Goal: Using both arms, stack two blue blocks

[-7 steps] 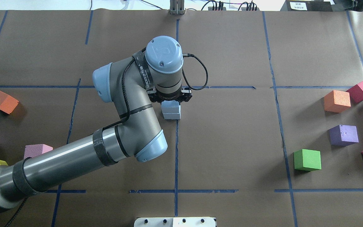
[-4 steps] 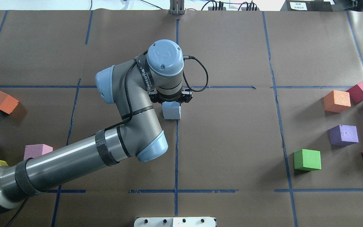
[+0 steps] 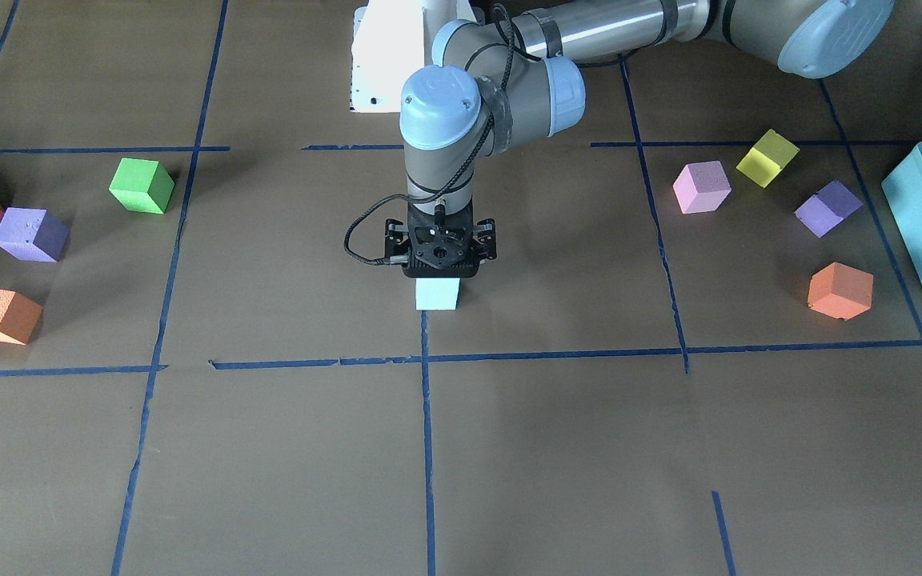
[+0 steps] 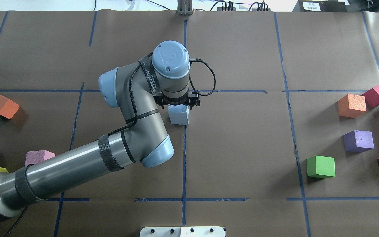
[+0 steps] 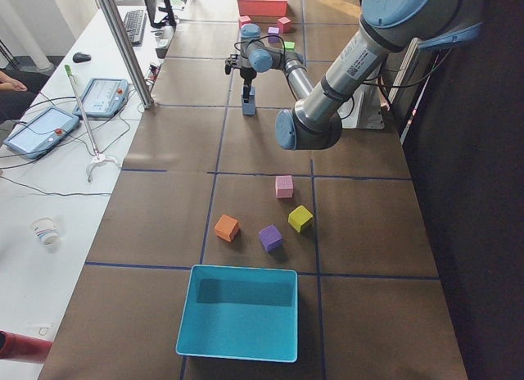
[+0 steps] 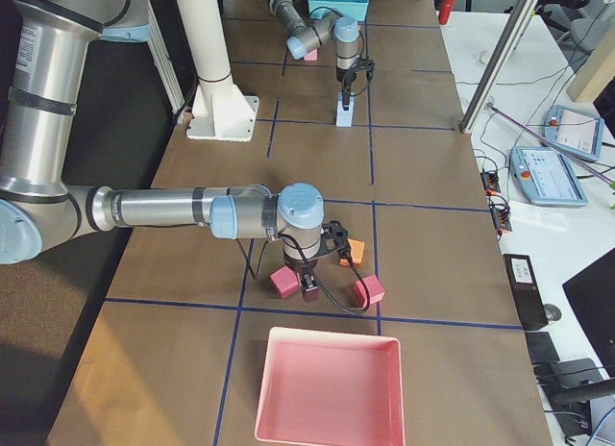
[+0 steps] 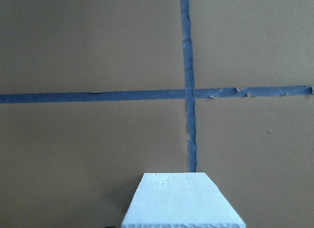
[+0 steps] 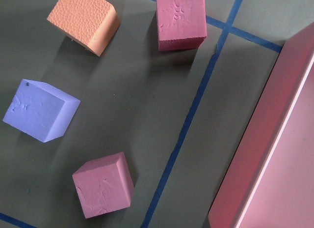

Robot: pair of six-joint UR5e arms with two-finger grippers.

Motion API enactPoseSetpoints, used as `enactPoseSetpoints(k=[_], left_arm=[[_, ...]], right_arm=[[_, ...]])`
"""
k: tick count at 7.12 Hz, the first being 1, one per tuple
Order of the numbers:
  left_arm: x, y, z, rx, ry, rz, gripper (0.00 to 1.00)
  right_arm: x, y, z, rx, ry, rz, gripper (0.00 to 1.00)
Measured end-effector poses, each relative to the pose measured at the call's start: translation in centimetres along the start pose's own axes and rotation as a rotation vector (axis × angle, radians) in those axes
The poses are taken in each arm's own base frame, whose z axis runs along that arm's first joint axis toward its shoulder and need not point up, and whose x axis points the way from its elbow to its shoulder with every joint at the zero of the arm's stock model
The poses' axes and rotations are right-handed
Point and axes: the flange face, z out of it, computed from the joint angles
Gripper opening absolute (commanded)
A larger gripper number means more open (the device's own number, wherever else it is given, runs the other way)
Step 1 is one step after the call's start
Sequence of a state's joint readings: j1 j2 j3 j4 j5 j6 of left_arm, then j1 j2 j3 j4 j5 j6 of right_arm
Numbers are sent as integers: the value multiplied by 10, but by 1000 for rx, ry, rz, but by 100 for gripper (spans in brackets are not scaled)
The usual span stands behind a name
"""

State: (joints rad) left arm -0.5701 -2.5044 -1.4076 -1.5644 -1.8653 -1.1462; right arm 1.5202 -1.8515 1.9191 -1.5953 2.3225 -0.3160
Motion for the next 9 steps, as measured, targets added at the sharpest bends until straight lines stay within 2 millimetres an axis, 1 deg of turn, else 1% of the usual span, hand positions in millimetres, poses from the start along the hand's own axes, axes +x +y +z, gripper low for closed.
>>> enactPoseSetpoints(k=[1, 2, 3, 4, 5, 6, 7, 8, 9], left_arm=[[-8, -11, -15, -6, 18, -14, 100], [-26, -23, -31, -29, 45, -26, 100], [-57, -34, -46, -54, 61, -15, 100], [-102, -41, -58, -69, 64, 22, 100], [-160, -43, -66, -66, 55, 79, 100], [-228, -41, -72, -58, 36, 144, 100], [-316, -44, -79, -67, 17, 213, 100], [-409, -48, -89, -85, 7, 269, 100], [-508, -45, -104, -96, 4, 310, 100]], right_arm=[[0, 0, 0, 0, 0, 0, 100], [1, 0, 1, -1, 0, 0, 100], [2, -1, 1, -2, 0, 1, 100], [2, -1, 2, -3, 0, 1, 100], [3, -2, 3, -4, 0, 2, 100], [3, -2, 2, -4, 0, 6, 99], [3, -3, 2, -3, 1, 39, 99], [3, -3, 2, -2, 2, 87, 99], [3, -3, 2, -2, 1, 115, 100]])
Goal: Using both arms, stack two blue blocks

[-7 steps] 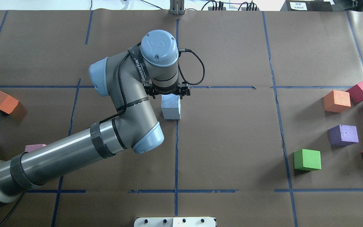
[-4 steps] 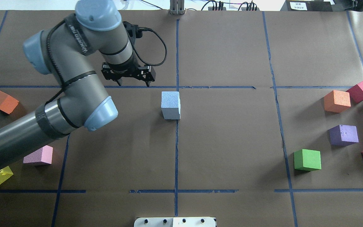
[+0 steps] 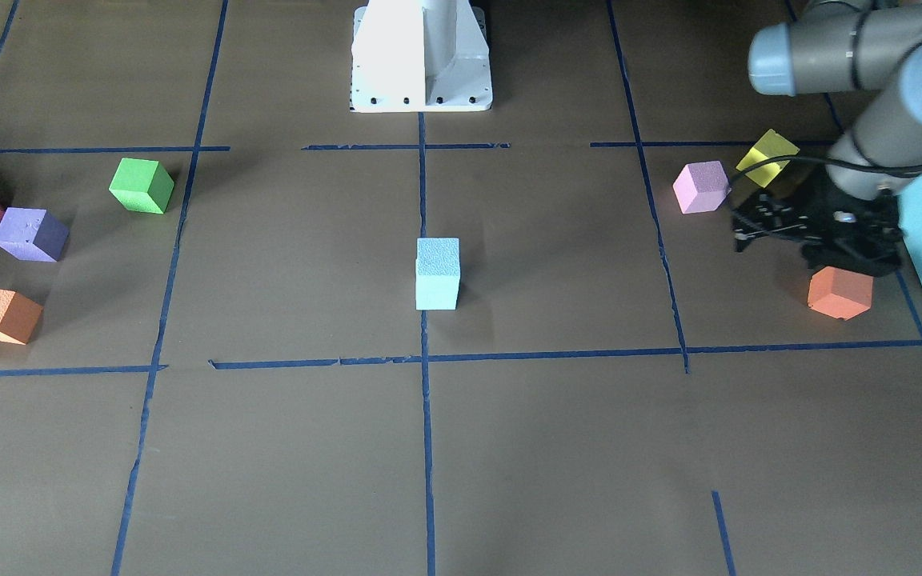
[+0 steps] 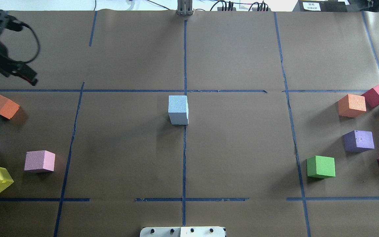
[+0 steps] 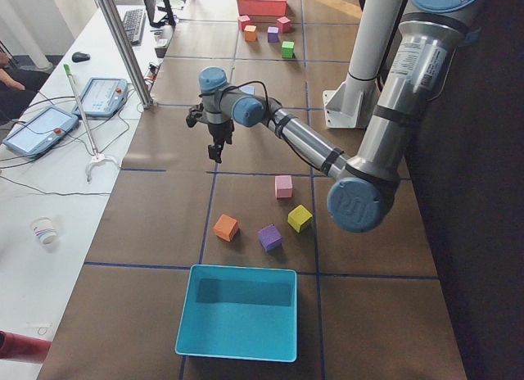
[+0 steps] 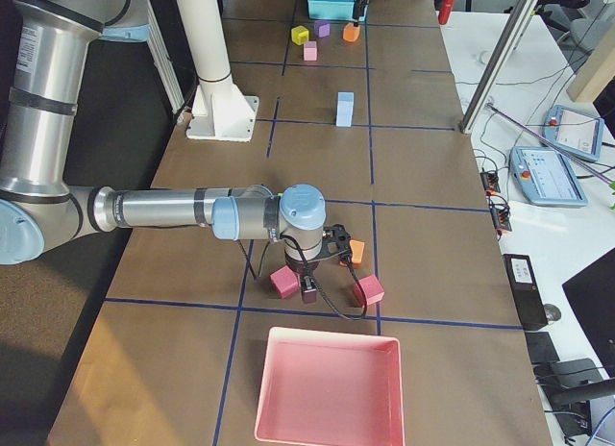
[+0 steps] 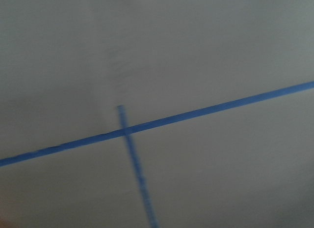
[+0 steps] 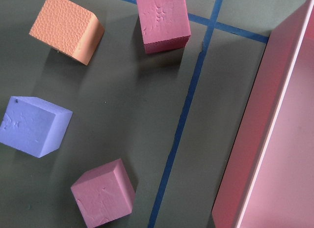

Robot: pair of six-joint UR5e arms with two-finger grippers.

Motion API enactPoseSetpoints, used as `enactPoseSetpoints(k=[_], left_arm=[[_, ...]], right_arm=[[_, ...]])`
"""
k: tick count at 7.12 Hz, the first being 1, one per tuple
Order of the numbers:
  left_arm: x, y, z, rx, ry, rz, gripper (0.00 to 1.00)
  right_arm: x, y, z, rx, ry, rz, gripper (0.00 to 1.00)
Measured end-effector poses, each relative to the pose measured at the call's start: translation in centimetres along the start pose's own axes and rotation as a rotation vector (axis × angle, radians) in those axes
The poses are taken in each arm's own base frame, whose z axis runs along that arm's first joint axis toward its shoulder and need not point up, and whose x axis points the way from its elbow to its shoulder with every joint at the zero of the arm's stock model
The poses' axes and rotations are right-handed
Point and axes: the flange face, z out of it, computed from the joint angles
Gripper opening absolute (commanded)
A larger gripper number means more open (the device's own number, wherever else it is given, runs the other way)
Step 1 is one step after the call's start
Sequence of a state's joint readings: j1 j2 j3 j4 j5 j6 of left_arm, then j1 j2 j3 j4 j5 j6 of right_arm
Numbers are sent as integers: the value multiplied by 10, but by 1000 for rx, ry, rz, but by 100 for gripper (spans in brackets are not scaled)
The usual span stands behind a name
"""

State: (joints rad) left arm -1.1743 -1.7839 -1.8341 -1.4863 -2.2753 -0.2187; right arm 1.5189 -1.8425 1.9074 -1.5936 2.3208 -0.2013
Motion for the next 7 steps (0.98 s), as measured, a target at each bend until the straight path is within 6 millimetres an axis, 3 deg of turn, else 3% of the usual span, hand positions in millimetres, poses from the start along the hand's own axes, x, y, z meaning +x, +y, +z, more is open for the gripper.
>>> enactPoseSetpoints(k=[1, 2, 3, 4, 5, 7], left_arm=[[-81, 41, -13, -3, 0, 25, 100], [-147, 90, -18, -9, -3, 27, 100], [-192, 139, -15, -22, -7, -9, 100], [-222, 180, -7, -42, -8, -63, 100], [-243, 206, 0, -56, -6, -115, 100], [-269, 233, 0, -56, -17, -185, 100]], right_arm=[[0, 0, 0, 0, -1, 11, 100], [0, 0, 0, -1, -2, 16, 100], [0, 0, 0, -1, -2, 18, 100], [0, 0, 0, -1, -3, 18, 100], [0, 0, 0, -1, -3, 18, 100], [1, 0, 1, -3, -2, 16, 100]])
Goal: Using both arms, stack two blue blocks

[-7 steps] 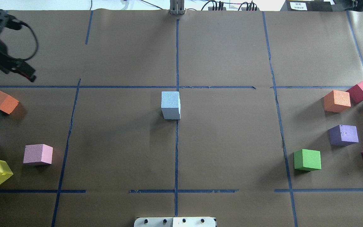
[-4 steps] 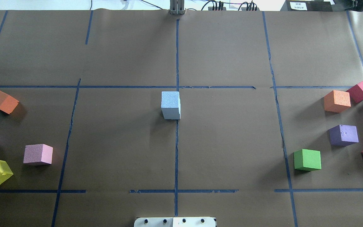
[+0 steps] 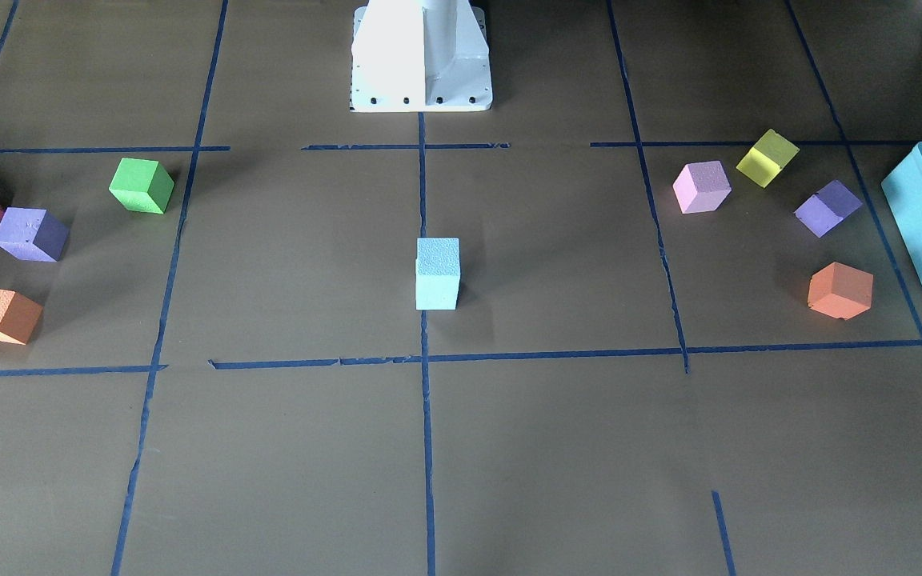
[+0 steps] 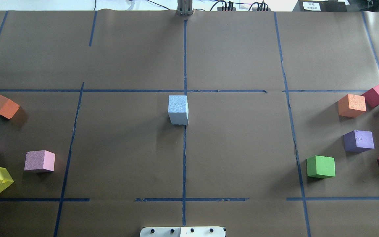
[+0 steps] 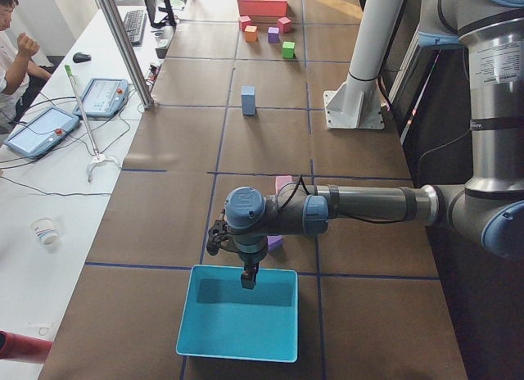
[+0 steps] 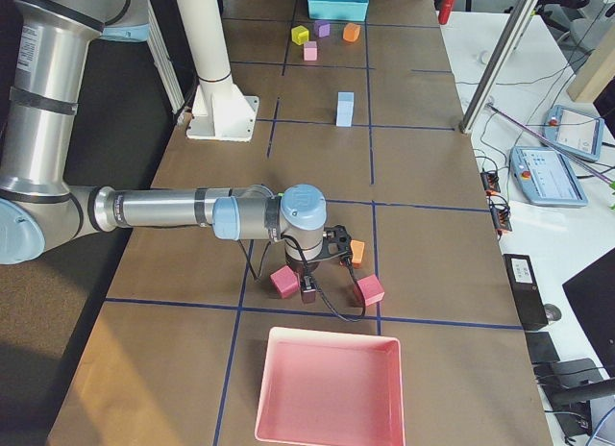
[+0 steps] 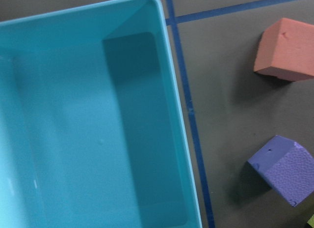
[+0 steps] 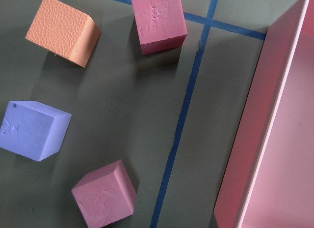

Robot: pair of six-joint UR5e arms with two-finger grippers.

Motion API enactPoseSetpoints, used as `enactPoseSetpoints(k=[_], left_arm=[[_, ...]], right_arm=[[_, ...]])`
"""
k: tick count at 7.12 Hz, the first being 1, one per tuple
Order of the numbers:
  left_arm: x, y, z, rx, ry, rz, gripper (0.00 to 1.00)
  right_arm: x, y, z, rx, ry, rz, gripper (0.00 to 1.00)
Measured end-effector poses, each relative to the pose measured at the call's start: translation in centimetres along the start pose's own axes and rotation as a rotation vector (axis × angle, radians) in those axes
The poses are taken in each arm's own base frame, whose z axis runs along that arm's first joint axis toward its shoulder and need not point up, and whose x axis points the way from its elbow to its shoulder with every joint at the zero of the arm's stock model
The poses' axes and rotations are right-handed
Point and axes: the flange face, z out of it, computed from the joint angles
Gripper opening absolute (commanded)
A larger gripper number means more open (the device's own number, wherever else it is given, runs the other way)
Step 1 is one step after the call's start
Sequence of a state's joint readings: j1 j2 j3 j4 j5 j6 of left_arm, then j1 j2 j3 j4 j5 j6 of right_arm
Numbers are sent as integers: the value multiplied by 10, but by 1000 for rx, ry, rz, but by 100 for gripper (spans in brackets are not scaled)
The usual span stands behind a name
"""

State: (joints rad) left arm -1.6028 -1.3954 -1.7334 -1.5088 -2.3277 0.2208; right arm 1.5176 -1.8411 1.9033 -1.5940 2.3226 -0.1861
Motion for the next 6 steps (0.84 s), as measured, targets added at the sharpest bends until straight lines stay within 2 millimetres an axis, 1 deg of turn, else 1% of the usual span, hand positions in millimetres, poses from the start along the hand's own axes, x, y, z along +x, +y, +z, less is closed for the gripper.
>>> enactPoseSetpoints(k=[1, 2, 6], left_arm=[[-7, 4, 2, -6, -14, -13, 100], [-9, 5, 2, -10, -26, -15, 100], [-8, 4, 0, -7, -31, -7, 100]], right_arm=[[0, 0, 0, 0, 0, 0, 100], [0, 0, 0, -1, 0, 0, 100], [0, 0, 1, -1, -3, 0, 100]])
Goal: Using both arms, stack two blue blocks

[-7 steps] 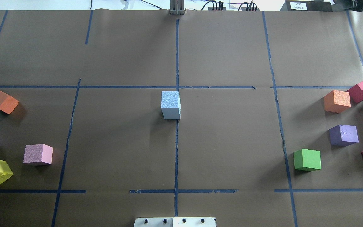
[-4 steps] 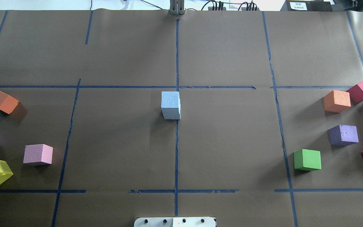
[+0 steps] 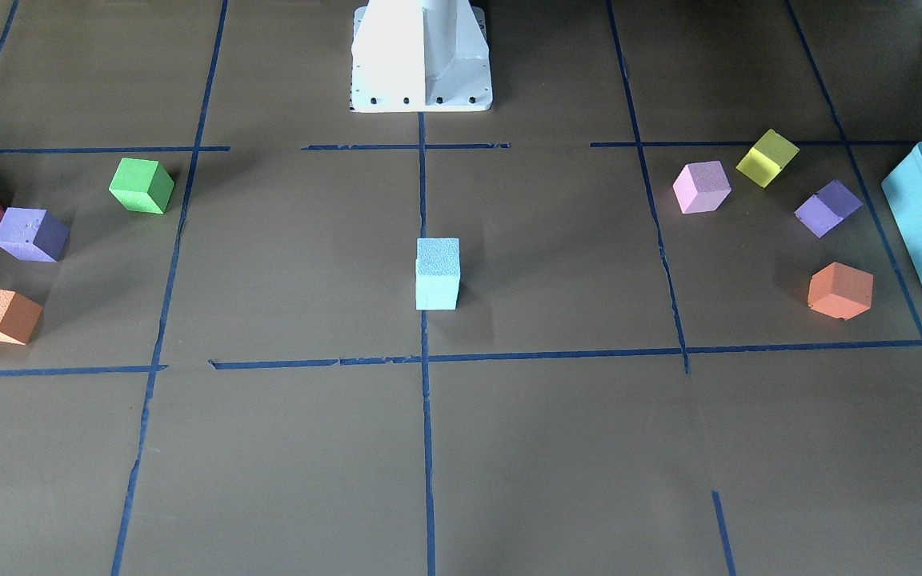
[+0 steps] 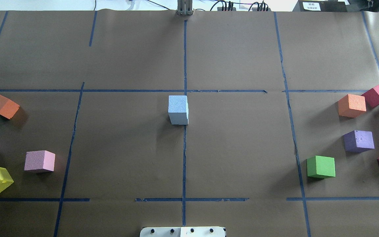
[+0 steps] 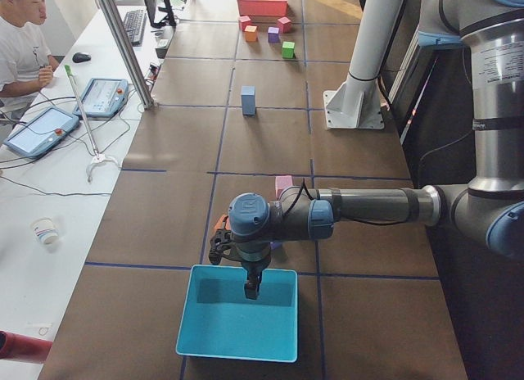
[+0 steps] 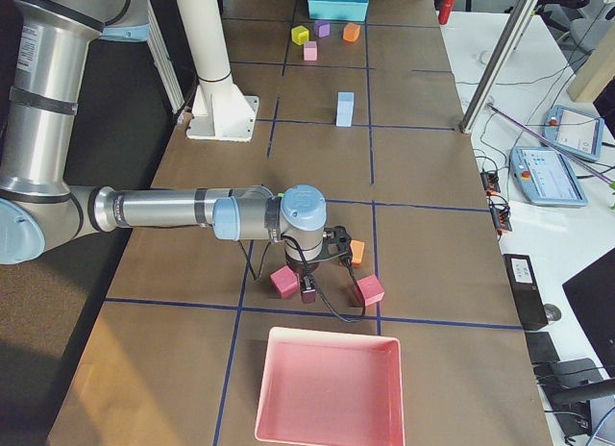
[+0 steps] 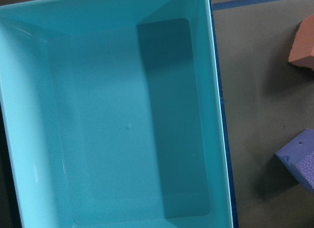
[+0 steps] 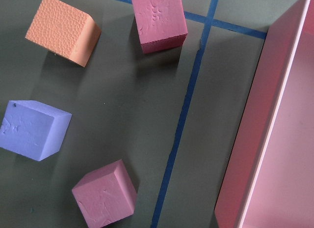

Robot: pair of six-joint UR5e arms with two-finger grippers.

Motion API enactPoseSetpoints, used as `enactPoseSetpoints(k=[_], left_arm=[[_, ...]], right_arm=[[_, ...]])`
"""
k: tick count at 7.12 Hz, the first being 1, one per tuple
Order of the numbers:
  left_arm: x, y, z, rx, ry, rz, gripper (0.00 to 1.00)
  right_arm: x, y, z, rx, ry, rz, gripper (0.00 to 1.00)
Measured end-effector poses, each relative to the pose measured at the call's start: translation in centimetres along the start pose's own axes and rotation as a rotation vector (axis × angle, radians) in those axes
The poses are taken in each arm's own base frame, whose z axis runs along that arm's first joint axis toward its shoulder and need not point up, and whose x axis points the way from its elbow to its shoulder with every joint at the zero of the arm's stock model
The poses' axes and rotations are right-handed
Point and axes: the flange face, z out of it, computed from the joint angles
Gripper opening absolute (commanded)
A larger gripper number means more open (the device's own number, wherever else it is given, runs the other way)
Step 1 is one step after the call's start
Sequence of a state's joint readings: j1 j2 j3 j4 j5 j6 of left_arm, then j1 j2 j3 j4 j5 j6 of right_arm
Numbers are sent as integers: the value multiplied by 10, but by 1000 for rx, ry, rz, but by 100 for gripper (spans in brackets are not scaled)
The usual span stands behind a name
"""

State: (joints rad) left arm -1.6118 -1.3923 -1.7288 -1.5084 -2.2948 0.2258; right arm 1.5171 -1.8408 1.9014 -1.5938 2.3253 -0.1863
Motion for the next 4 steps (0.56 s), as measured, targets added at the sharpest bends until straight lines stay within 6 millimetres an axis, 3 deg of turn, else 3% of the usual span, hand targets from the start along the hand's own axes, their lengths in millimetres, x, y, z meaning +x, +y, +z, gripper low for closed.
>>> enactPoseSetpoints(k=[4], left_arm=[[0, 0, 1, -1, 7, 2, 100]], right_arm=[[0, 0, 0, -1, -1, 1, 100]])
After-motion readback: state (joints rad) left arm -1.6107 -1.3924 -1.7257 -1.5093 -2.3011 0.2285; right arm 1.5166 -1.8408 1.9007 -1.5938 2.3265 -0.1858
